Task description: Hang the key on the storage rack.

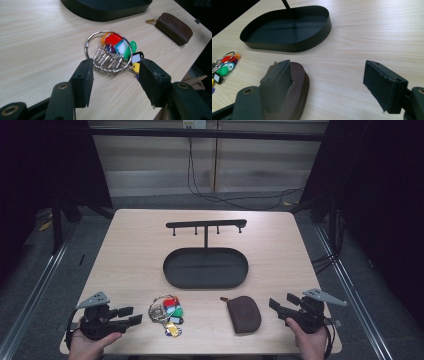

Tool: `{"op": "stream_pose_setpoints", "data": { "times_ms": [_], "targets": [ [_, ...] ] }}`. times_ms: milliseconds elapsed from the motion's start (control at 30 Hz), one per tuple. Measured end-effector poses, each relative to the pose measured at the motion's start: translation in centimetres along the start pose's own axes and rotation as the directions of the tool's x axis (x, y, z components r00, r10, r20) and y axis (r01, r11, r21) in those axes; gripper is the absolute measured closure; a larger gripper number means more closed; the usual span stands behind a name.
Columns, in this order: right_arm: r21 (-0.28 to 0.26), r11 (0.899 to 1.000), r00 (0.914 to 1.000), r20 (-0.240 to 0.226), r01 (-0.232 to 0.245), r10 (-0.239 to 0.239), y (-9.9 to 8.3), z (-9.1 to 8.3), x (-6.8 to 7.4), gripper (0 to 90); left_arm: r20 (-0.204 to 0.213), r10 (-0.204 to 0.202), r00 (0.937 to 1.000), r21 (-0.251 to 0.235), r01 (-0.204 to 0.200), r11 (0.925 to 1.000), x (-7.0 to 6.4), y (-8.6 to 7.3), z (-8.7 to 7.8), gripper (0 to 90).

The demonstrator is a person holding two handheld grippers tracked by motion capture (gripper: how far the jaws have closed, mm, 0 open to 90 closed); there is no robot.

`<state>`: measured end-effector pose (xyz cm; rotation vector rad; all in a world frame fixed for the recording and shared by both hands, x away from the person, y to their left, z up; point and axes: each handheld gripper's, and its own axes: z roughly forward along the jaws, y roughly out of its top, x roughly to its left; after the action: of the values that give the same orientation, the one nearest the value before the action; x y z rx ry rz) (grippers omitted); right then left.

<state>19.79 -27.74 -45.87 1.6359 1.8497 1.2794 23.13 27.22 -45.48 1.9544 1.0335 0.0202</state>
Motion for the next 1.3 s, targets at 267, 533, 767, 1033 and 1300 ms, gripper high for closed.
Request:
{"op": "stream_pose_setpoints", "data": {
  "times_ms": [267, 533, 767, 1033, 1300],
  "targets": [
    [0.002, 1.0, 0.9995, -0.011, -0.03, 0.03, -0.1, 0.0, -0.6, 20.6, 0.088, -0.043, 0.9952, 0.021, 0.042, 0.9989, 0.2, 0.3, 0.5, 46.0],
    [0.006, 0.999, 0.999, -0.02, -0.041, 0.041, -0.3, 0.0, -0.6, 20.9, 0.11, -0.023, 0.9937, 0.021, 0.02, 0.9996, -0.7, 1.3, 0.8, 46.4],
    [0.006, 0.999, 0.9992, -0.015, -0.038, 0.038, -0.3, -0.1, -0.5, 21.1, 0.079, 0.043, 0.996, 0.061, -0.048, 0.997, -1.2, 2.3, 0.7, 52.9],
    [0.008, 0.999, 0.9992, -0.02, -0.034, 0.034, -0.3, 0.0, -0.5, 21.1, 0.078, 0.036, 0.9963, 0.077, -0.042, 0.9961, -1.8, 3.6, 1.2, 54.9],
    [0.024, 1.0, 0.9988, -0.045, -0.017, 0.018, -0.4, 0.2, -0.3, 21.0, 0.15, 0.065, 0.9865, 0.115, -0.083, 0.9899, -2.1, 5.9, 1.3, 56.6]
  ]
}}
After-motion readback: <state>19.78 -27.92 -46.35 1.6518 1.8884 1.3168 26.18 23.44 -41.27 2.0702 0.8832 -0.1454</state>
